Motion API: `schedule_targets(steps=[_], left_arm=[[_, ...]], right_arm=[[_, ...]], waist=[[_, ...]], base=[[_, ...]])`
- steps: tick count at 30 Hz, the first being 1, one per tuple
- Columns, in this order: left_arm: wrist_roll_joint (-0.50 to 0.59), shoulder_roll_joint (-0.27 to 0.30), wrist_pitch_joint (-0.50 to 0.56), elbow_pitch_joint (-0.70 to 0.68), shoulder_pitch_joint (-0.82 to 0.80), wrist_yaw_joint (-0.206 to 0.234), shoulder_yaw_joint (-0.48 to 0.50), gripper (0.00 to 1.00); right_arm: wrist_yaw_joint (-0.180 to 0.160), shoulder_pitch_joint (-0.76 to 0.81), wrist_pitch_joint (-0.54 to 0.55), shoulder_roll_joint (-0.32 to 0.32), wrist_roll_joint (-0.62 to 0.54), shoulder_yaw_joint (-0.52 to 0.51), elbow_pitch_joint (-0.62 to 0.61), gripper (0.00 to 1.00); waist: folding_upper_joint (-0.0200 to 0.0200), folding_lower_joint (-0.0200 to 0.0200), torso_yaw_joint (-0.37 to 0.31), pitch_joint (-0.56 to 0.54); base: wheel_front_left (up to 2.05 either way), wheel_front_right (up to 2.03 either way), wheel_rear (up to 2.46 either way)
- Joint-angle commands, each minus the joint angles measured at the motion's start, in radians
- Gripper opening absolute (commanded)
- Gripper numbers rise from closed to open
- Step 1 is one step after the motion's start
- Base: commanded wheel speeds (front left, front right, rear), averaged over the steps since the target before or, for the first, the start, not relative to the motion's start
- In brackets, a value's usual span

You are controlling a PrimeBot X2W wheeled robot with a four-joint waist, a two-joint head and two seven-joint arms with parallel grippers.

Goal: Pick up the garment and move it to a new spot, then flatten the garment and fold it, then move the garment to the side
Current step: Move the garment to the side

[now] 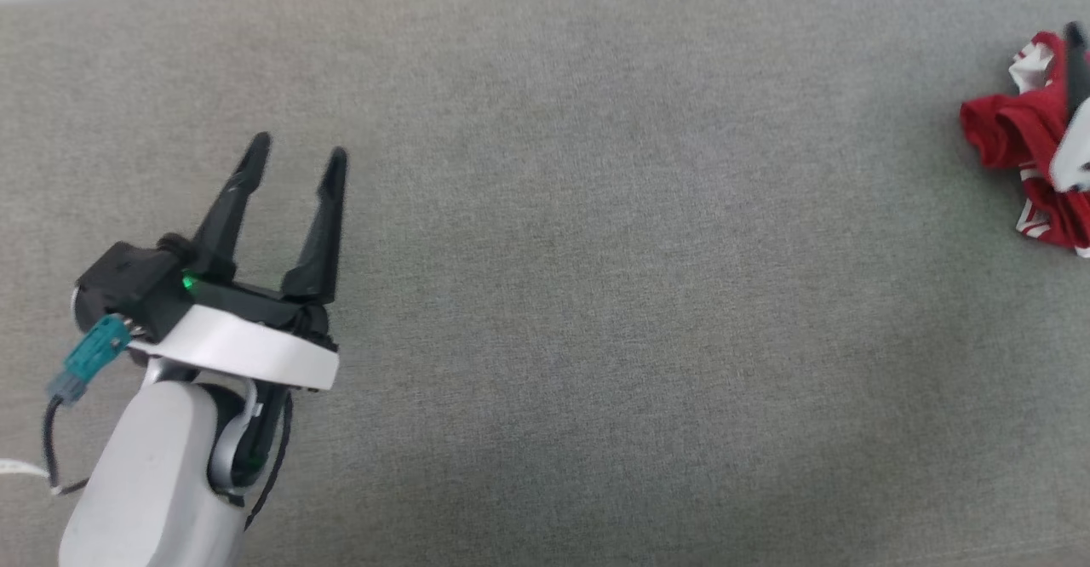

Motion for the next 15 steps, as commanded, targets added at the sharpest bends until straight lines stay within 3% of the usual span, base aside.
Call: schedule_targets(steps=[1,9,15], left_arm=[[0.017,-0.004,-0.005,-0.005,0.015,-0.001,0.016,1.00],[0.046,-0.038,-0.005,-0.023,0.108,-0.001,0.125,1.00],[0.074,-0.043,-0.005,-0.038,0.197,-0.001,0.182,1.00]], right_arm=[[-0.003,0.022,-0.015,0.009,0.008,0.013,-0.014,1.00],[-0.003,0.159,-0.087,0.064,0.119,0.123,-0.167,1.00],[-0.003,0.310,-0.093,0.066,0.176,0.171,-0.364,1.00]], waist=[[0.0000,0.0000,0.005,-0.016],[0.0000,0.0000,0.012,-0.087],[0.0000,0.0000,0.020,-0.136]], base=[[0.00,0.00,0.00],[0.00,0.00,0.00],[0.00,0.00,0.00]])
